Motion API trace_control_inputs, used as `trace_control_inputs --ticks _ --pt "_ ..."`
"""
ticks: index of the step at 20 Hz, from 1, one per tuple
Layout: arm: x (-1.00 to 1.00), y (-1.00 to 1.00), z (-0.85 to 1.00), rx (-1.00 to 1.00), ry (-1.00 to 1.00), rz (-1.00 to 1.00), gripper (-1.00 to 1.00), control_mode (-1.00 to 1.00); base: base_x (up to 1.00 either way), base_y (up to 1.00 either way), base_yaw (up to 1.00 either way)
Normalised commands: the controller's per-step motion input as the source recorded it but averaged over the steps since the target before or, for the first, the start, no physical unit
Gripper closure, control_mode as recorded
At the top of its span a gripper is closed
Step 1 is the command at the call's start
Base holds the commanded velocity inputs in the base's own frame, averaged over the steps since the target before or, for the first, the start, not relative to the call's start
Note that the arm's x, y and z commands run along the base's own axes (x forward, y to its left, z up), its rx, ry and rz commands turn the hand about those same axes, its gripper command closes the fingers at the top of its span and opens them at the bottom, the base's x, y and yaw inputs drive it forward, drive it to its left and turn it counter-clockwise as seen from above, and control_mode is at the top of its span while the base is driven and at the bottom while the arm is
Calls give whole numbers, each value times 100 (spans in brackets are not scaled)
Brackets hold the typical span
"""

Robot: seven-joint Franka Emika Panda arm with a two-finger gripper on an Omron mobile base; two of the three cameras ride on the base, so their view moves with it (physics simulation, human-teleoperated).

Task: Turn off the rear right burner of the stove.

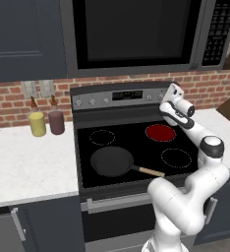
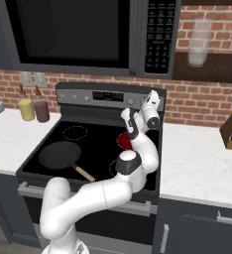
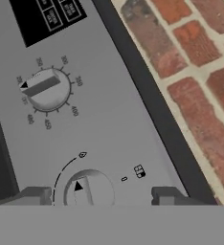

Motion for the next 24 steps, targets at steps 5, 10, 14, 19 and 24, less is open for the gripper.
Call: trace_control_inputs --ticks 5,10,14,19,24 --pt "10 0 -6 -1 0 0 -100 -100 0 0 0" --pt "0 0 -16 -5 0 0 -100 -100 0 0 0" --pt "0 0 -1 0 0 0 -100 -100 0 0 0" --pt "0 0 0 0 0 0 -100 -100 0 0 0" --pt "-10 0 -4 -4 -1 0 -100 -100 0 0 0"
